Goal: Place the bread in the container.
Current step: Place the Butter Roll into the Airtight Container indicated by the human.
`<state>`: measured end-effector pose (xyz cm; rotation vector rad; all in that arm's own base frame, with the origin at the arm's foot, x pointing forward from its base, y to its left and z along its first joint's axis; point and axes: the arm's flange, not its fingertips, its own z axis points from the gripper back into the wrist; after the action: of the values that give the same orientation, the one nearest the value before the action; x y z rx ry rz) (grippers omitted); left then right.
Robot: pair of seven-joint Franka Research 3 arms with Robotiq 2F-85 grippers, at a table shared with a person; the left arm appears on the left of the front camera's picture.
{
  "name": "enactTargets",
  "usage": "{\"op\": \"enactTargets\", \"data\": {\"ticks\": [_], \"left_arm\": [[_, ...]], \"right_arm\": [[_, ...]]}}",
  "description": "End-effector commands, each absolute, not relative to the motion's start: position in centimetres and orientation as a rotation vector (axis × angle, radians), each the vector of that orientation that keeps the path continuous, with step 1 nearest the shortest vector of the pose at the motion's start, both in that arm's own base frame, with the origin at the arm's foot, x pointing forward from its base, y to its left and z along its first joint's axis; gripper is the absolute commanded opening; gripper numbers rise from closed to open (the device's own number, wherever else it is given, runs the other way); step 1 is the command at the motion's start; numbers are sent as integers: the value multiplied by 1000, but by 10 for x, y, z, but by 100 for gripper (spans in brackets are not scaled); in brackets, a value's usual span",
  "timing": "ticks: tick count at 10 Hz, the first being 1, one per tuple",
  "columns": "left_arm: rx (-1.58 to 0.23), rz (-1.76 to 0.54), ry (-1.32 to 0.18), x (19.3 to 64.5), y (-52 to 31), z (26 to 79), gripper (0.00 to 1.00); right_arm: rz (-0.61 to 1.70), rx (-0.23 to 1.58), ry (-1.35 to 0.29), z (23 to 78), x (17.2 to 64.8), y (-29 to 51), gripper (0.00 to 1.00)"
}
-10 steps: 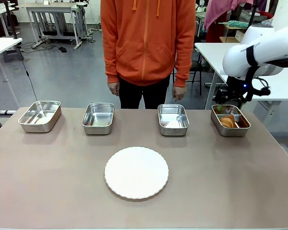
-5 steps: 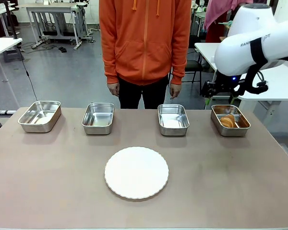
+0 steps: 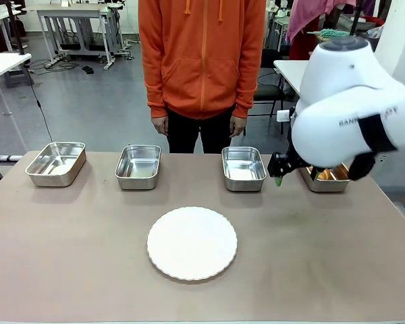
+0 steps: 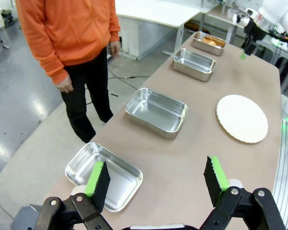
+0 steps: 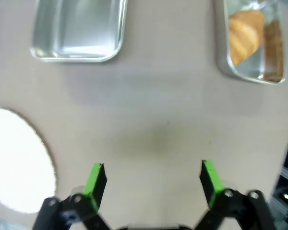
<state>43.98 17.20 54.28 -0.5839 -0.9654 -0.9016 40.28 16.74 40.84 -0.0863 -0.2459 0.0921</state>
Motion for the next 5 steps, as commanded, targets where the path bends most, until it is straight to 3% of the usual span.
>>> {"op": "enactTargets", "data": {"ticks": [1,5], "left_arm": [[-586,-911,-977,439,171,544,100],[-586,-911,-977,439,171,544,100]], "right_arm": [[147,-42,-273,406,384,155,100],[92,-86,-246,408,403,167,100]]}}
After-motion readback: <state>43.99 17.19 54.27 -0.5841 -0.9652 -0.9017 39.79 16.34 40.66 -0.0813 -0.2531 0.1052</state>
